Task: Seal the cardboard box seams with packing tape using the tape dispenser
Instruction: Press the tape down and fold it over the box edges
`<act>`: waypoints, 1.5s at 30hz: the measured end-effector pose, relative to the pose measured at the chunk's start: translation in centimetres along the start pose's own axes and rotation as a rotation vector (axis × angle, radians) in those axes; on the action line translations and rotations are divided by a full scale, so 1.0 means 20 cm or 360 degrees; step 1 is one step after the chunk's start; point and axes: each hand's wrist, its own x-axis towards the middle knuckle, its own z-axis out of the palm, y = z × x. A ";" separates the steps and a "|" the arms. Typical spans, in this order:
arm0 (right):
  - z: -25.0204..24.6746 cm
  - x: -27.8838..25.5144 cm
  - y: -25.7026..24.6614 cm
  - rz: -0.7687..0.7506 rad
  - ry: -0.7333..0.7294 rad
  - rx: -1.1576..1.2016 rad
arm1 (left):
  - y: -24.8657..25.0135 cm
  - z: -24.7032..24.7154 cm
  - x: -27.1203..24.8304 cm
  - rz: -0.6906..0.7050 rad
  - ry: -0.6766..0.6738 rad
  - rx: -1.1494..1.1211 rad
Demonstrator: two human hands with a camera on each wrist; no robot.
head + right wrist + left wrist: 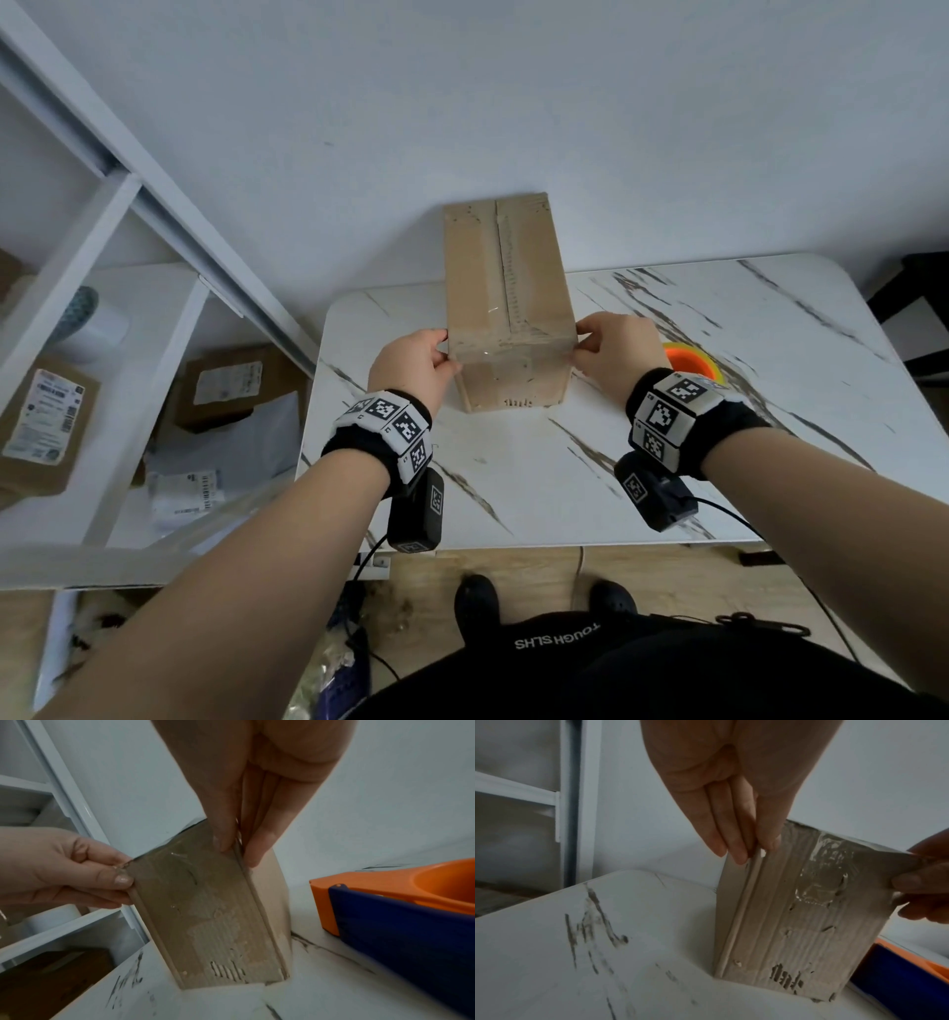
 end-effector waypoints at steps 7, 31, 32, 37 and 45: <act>0.01 0.01 0.01 0.0003 -0.0003 -0.0019 | -0.03 0.01 0.03 0.0004 0.0013 0.0044; 0.01 0.04 0.03 -0.0374 -0.0045 -0.0083 | -0.08 0.01 0.07 0.0574 0.0039 0.0297; 0.01 0.04 0.03 -0.0391 -0.0031 -0.0134 | -0.08 0.01 0.08 0.0574 0.0029 0.0302; 0.05 0.00 -0.06 -0.0813 0.0237 -0.0527 | -0.07 0.02 0.08 0.0564 0.0035 0.0310; 0.17 0.05 -0.20 -0.1129 -0.0006 -0.0813 | -0.09 0.01 0.08 0.0554 -0.0005 0.0246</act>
